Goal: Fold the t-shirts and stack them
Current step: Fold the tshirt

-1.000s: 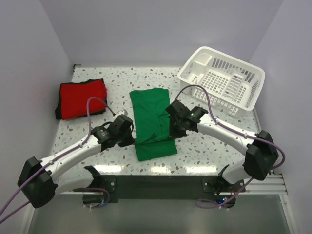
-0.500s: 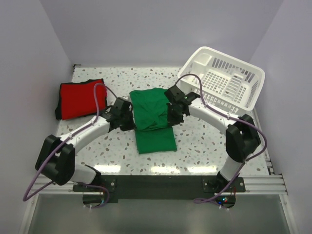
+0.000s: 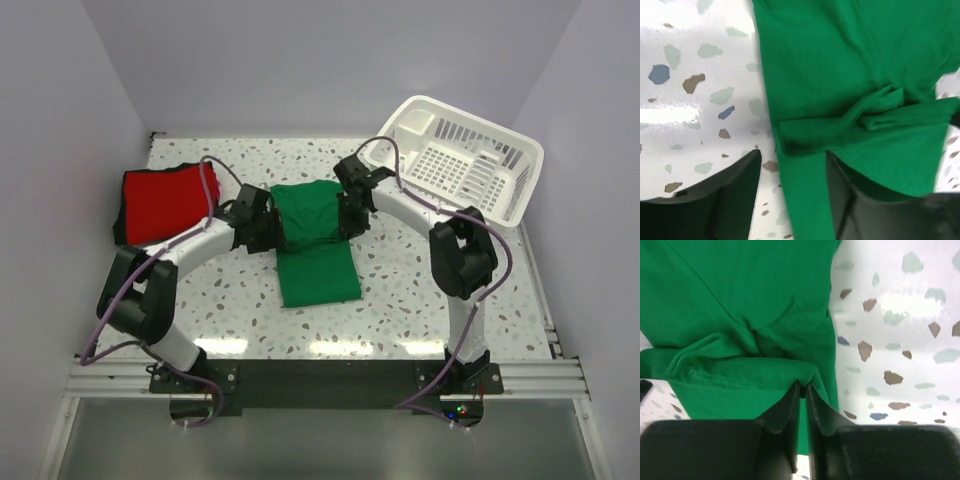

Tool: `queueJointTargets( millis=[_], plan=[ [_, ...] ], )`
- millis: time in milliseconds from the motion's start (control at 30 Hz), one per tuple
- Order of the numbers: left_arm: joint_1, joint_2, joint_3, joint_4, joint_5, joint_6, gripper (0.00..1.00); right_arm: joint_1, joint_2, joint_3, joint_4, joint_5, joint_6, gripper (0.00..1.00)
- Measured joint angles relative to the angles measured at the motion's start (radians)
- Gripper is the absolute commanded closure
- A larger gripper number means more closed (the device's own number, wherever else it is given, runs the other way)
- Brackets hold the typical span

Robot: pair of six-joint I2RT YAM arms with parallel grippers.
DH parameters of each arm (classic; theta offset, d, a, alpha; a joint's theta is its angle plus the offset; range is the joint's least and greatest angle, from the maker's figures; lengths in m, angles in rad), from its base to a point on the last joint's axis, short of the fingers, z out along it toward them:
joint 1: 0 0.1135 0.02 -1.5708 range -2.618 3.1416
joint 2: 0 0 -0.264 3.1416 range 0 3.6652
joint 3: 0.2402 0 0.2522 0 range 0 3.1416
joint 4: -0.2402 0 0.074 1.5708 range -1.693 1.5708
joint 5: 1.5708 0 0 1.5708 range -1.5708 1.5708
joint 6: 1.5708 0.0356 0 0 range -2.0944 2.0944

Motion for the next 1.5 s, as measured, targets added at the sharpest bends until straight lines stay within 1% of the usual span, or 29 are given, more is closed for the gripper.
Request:
queueJointTargets(
  millis=[67, 100, 133, 200, 333, 433, 500, 733, 933, 1033, 1100, 1233, 1500],
  plan=[
    [0.005, 0.0, 0.018, 0.0, -0.017, 0.003, 0.23, -0.011, 0.034, 0.054, -0.008, -0.003, -0.012, 0.63],
    [0.008, -0.002, 0.028, 0.001, -0.027, 0.005, 0.2, -0.015, 0.045, 0.082, -0.011, -0.005, -0.018, 0.57],
    [0.01, -0.006, 0.035, 0.004, -0.038, 0.003, 0.16, -0.019, 0.054, 0.108, -0.017, -0.005, -0.023, 0.54],
    [0.013, -0.033, 0.035, 0.007, -0.059, 0.004, 0.15, -0.026, 0.056, 0.149, -0.022, -0.005, -0.034, 0.5],
    [0.014, -0.119, 0.031, 0.014, -0.074, 0.004, 0.14, -0.031, 0.028, 0.171, -0.023, -0.012, -0.045, 0.48],
    [0.014, -0.181, -0.004, 0.037, -0.071, 0.004, 0.15, -0.031, -0.011, 0.129, -0.011, -0.034, -0.047, 0.48],
    [0.014, -0.216, -0.047, 0.046, -0.061, 0.004, 0.15, -0.031, -0.053, 0.072, 0.005, -0.052, -0.047, 0.47],
    [0.014, -0.305, -0.235, 0.062, -0.005, -0.006, 0.18, -0.031, -0.222, -0.206, 0.058, -0.108, -0.044, 0.47],
    [0.008, -0.393, -0.367, 0.08, 0.049, -0.037, 0.24, -0.026, -0.296, -0.441, 0.121, -0.143, -0.032, 0.48],
    [-0.011, -0.445, -0.43, 0.085, 0.068, -0.065, 0.25, -0.017, -0.323, -0.537, 0.148, -0.16, -0.018, 0.51],
    [-0.029, -0.477, -0.472, 0.088, 0.076, -0.087, 0.26, -0.01, -0.339, -0.582, 0.169, -0.165, -0.008, 0.54],
    [-0.068, -0.523, -0.523, 0.08, 0.085, -0.127, 0.26, 0.005, -0.351, -0.635, 0.206, -0.186, 0.013, 0.56],
    [-0.114, -0.544, -0.528, 0.077, 0.083, -0.164, 0.27, 0.025, -0.351, -0.661, 0.254, -0.196, 0.036, 0.62]
  ],
)
